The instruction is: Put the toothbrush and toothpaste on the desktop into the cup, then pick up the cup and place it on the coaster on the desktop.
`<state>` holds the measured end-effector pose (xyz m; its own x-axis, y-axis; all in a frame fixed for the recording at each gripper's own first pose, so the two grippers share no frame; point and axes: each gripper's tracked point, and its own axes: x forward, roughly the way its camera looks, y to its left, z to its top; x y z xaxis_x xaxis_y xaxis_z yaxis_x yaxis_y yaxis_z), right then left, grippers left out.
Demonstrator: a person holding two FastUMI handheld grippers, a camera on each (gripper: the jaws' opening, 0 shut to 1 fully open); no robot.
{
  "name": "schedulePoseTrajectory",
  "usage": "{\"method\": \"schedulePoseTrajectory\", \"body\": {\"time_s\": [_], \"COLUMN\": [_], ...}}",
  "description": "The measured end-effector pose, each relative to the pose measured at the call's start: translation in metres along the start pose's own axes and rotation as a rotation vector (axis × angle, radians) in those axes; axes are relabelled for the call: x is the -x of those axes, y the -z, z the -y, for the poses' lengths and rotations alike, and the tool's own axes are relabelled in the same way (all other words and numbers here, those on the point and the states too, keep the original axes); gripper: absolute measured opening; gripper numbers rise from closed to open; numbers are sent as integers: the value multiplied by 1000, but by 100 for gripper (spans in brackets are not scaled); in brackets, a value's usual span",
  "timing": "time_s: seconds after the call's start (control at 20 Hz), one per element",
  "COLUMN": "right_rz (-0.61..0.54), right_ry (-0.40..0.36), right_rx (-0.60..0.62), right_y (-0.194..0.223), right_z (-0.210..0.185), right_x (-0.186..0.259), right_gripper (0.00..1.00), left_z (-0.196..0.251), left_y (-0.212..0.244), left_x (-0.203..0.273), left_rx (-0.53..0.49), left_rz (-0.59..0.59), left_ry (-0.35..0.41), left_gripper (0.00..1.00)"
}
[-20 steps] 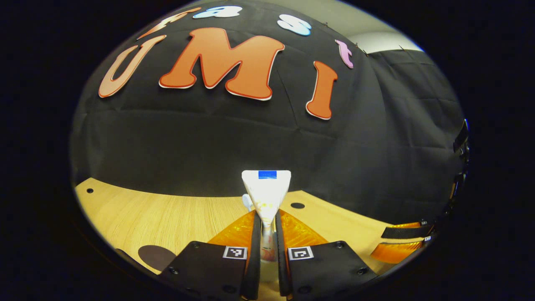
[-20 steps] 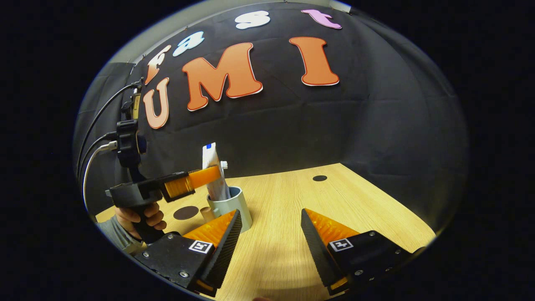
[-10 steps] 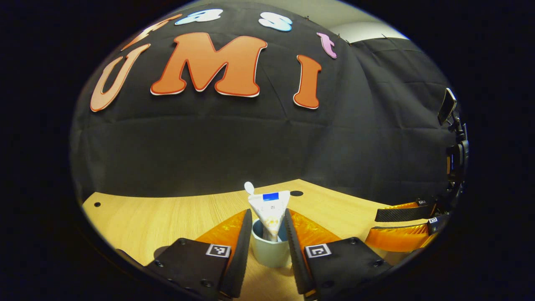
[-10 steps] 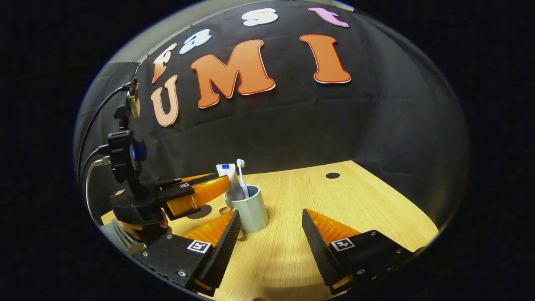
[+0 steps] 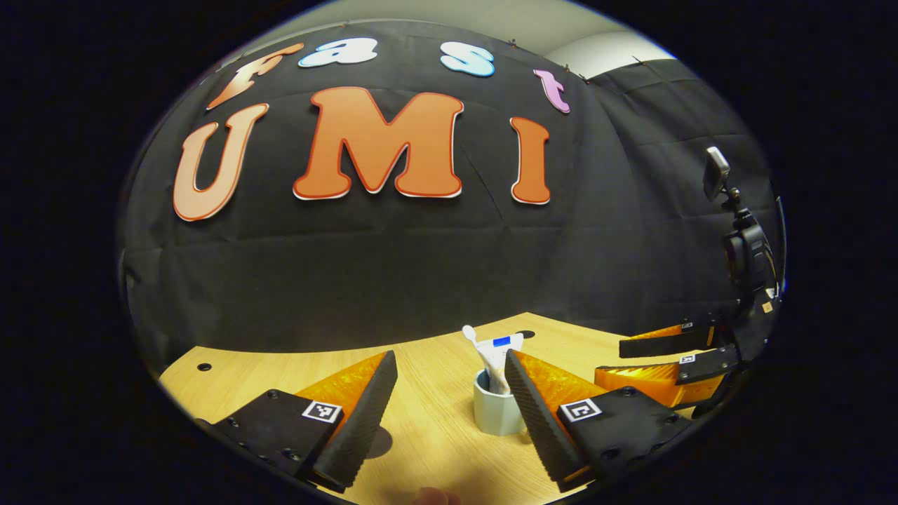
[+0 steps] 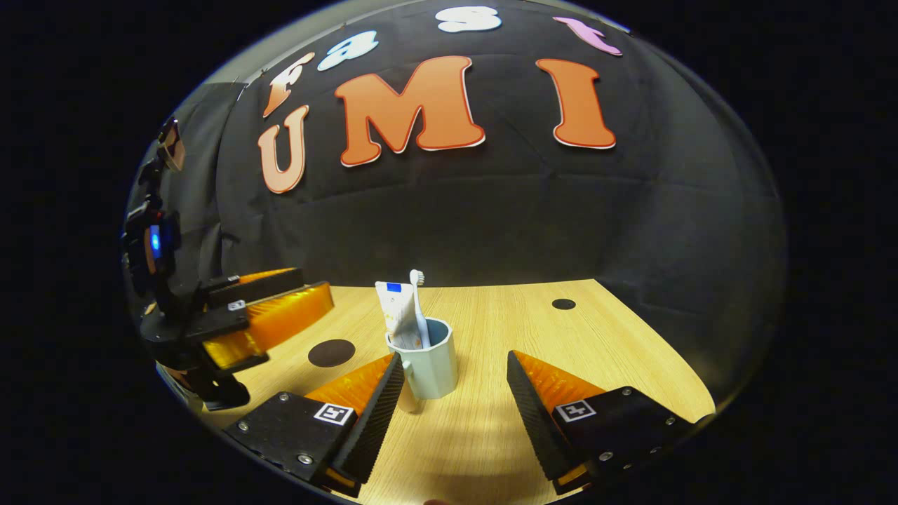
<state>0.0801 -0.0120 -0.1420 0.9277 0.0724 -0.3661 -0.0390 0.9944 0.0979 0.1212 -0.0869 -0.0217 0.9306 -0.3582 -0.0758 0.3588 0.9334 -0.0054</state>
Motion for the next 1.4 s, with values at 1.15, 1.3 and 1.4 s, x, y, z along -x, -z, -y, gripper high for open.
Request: {"method": "schedulePoseTrajectory", "body": {"time_s": [1.15, 1.3, 1.4], "right_rz": [-617, -684, -714], "right_ry": [33, 55, 65], "right_rx": [21, -1, -18], "right_y": [47, 62, 65], "right_z": [-43, -38, -38], "right_x": [-61, -67, -71], "right_gripper": [88, 88, 87], "left_z": [-131, -143, -150], "left_y": [9, 12, 12], "left_x": [94, 106, 110], "left_rx": [-39, -34, -32], "left_rz": [21, 20, 22], "left_ry": [-268, -290, -304], "left_gripper": [98, 99, 98]}}
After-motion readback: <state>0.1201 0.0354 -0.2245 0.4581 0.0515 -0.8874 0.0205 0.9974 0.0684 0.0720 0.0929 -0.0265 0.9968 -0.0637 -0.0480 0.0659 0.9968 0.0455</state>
